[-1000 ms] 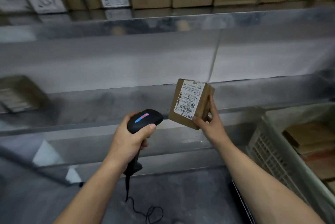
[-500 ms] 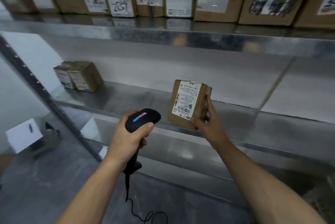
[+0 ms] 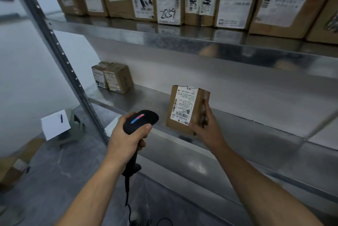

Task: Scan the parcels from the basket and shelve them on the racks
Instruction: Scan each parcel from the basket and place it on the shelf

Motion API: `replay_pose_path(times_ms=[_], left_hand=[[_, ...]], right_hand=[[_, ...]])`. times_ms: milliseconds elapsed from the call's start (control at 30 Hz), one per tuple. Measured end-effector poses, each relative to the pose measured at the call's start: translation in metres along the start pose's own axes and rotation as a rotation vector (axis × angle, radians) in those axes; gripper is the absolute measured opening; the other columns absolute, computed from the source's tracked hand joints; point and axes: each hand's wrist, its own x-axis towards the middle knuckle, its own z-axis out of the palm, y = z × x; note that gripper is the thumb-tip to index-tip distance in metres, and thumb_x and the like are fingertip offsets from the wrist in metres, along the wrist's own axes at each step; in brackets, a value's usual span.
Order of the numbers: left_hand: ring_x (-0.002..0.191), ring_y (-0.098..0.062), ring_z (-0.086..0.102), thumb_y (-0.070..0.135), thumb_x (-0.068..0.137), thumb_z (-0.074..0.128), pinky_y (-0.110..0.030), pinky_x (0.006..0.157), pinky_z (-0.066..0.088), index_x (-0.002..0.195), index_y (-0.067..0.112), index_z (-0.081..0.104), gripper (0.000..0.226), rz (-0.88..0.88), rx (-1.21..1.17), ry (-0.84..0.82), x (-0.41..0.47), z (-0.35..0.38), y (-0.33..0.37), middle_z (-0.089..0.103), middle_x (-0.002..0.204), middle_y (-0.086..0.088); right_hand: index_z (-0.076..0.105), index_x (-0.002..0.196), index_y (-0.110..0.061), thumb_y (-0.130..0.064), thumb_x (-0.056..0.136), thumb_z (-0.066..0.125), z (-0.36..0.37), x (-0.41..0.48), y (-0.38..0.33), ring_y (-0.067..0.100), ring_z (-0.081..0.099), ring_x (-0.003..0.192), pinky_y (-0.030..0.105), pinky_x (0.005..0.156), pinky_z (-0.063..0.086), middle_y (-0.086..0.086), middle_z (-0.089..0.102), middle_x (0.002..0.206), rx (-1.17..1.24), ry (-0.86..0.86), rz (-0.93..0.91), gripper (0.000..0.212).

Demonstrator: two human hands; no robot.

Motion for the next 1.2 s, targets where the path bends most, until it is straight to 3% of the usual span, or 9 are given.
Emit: replay_pose_path(times_ms=[100, 233, 333, 500, 567, 667, 900, 1033, 1200], left_hand=[[0.059, -0.024, 0.061, 0.036, 0.067, 0.080, -0.037, 0.059, 0.049, 0.127, 0.024, 0.059, 0.064, -0.003, 0.005, 0.009, 0.026, -0.020, -0.002, 0.069, 0.075, -0.009], [0.059, -0.024, 0.063, 0.038, 0.066, 0.080, -0.038, 0.060, 0.051, 0.122, 0.027, 0.061, 0.059, 0.008, 0.024, -0.004, 0.071, -0.049, -0.001, 0.070, 0.077, -0.010], [0.058, -0.023, 0.063, 0.037, 0.065, 0.080, -0.037, 0.059, 0.050, 0.119, 0.029, 0.062, 0.058, 0.003, 0.005, -0.003, 0.111, -0.074, 0.001, 0.070, 0.074, -0.009], [0.057, -0.023, 0.062, 0.042, 0.060, 0.083, -0.037, 0.060, 0.049, 0.120, 0.029, 0.062, 0.065, -0.013, -0.007, -0.030, 0.174, -0.116, 0.008, 0.070, 0.073, -0.009], [0.056, -0.024, 0.061, 0.046, 0.054, 0.084, -0.036, 0.058, 0.048, 0.119, 0.029, 0.063, 0.070, -0.009, -0.003, -0.056, 0.195, -0.131, 0.009, 0.070, 0.072, -0.007], [0.055, -0.024, 0.060, 0.032, 0.067, 0.086, -0.035, 0.056, 0.049, 0.117, 0.029, 0.062, 0.056, -0.020, 0.016, -0.070, 0.223, -0.154, 0.008, 0.069, 0.071, -0.007], [0.060, -0.024, 0.064, 0.029, 0.074, 0.086, -0.037, 0.062, 0.054, 0.122, 0.030, 0.063, 0.053, -0.041, 0.022, -0.056, 0.266, -0.184, -0.002, 0.073, 0.077, -0.006], [0.063, -0.025, 0.067, 0.036, 0.066, 0.081, -0.037, 0.065, 0.057, 0.119, 0.033, 0.063, 0.056, -0.054, 0.016, -0.032, 0.285, -0.186, -0.004, 0.074, 0.080, -0.007], [0.060, -0.025, 0.063, 0.033, 0.069, 0.081, -0.038, 0.062, 0.053, 0.115, 0.031, 0.063, 0.049, -0.054, 0.004, -0.004, 0.302, -0.175, -0.006, 0.072, 0.074, -0.007]], right_hand=[[0.020, 0.152, -0.039, 0.004, 0.085, 0.075, 0.028, 0.027, 0.004, -0.024, 0.052, 0.110, 0.007, 0.084, 0.050, -0.030, 0.050, 0.128, -0.022, -0.015, -0.023, 0.097], [0.023, 0.140, -0.045, 0.007, 0.082, 0.076, 0.071, 0.065, 0.005, -0.029, 0.053, 0.100, 0.003, 0.076, 0.047, -0.034, 0.047, 0.119, -0.037, -0.006, -0.032, 0.094], [0.021, 0.146, -0.043, 0.004, 0.078, 0.081, 0.108, 0.097, 0.010, -0.024, 0.055, 0.104, 0.006, 0.084, 0.050, -0.026, 0.052, 0.122, -0.089, 0.009, -0.050, 0.102], [0.022, 0.148, -0.056, -0.029, 0.066, 0.092, 0.164, 0.142, 0.007, 0.010, 0.057, 0.127, 0.035, 0.103, 0.052, -0.002, 0.054, 0.142, -0.148, 0.020, -0.013, 0.112], [0.022, 0.155, -0.047, -0.041, 0.063, 0.091, 0.183, 0.162, 0.010, 0.011, 0.057, 0.126, 0.031, 0.101, 0.053, -0.001, 0.055, 0.141, -0.184, 0.035, 0.019, 0.115], [0.016, 0.161, -0.035, -0.026, 0.070, 0.091, 0.208, 0.186, 0.021, 0.009, 0.057, 0.121, 0.013, 0.092, 0.051, 0.004, 0.052, 0.143, -0.209, 0.023, 0.063, 0.119], [0.023, 0.153, -0.048, -0.063, 0.056, 0.089, 0.241, 0.220, 0.044, 0.016, 0.048, 0.136, 0.050, 0.109, 0.048, -0.002, 0.042, 0.152, -0.185, 0.037, 0.119, 0.118], [0.009, 0.150, -0.059, -0.031, 0.071, 0.089, 0.247, 0.234, 0.045, 0.019, 0.036, 0.145, 0.052, 0.113, 0.042, -0.001, 0.031, 0.158, -0.288, 0.050, 0.075, 0.116], [0.010, 0.159, -0.041, -0.048, 0.064, 0.081, 0.257, 0.258, 0.058, 0.021, 0.028, 0.150, 0.056, 0.114, 0.039, -0.001, 0.021, 0.164, -0.261, 0.035, 0.082, 0.119]])
